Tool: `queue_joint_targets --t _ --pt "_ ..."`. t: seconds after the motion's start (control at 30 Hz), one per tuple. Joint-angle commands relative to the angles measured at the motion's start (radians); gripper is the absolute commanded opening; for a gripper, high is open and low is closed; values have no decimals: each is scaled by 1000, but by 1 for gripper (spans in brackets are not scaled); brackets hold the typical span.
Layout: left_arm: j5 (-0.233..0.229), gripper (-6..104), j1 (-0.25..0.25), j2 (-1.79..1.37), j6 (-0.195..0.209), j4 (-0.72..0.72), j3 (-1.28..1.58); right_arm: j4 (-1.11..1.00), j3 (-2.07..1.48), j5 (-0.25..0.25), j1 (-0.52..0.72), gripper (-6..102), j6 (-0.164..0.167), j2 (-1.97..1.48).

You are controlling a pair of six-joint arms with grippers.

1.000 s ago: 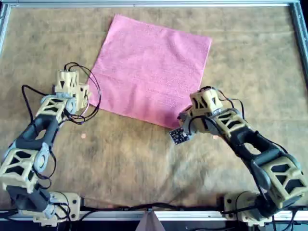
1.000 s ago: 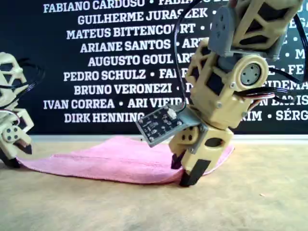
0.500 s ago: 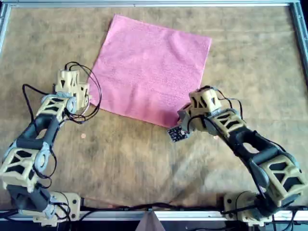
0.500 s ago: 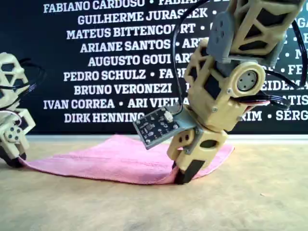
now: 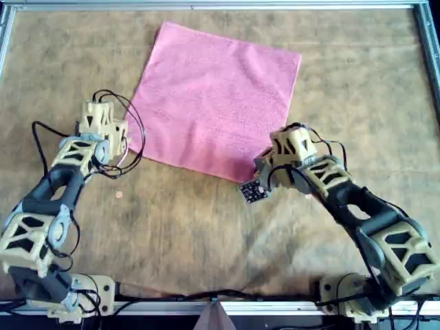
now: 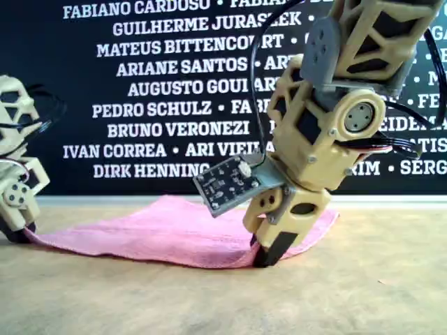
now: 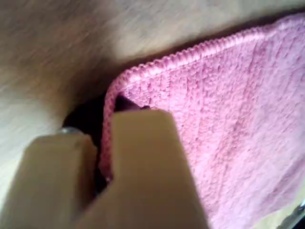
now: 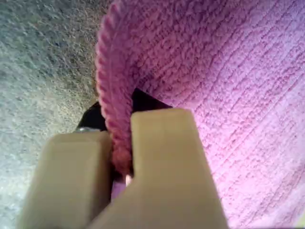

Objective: Fold a cloth

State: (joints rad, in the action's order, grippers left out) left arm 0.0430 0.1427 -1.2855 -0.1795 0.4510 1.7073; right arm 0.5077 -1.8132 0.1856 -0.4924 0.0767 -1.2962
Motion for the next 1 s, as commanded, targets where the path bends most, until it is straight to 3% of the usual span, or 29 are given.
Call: queue_joint_targets --t 0.0,0.3,0.63,0.97 --pt "11 -1 41 -127 -6 6 52 -31 -12 -5 11 4 -5 -81" --pt "11 -1 121 -296 -6 6 213 -31 -120 -8 14 4 -5 -221" --pt "9 -1 126 -408 -6 6 419 -31 -245 -6 146 4 14 -304" --pt "9 -1 126 -517 -6 6 557 -31 -316 -6 153 4 12 -351"
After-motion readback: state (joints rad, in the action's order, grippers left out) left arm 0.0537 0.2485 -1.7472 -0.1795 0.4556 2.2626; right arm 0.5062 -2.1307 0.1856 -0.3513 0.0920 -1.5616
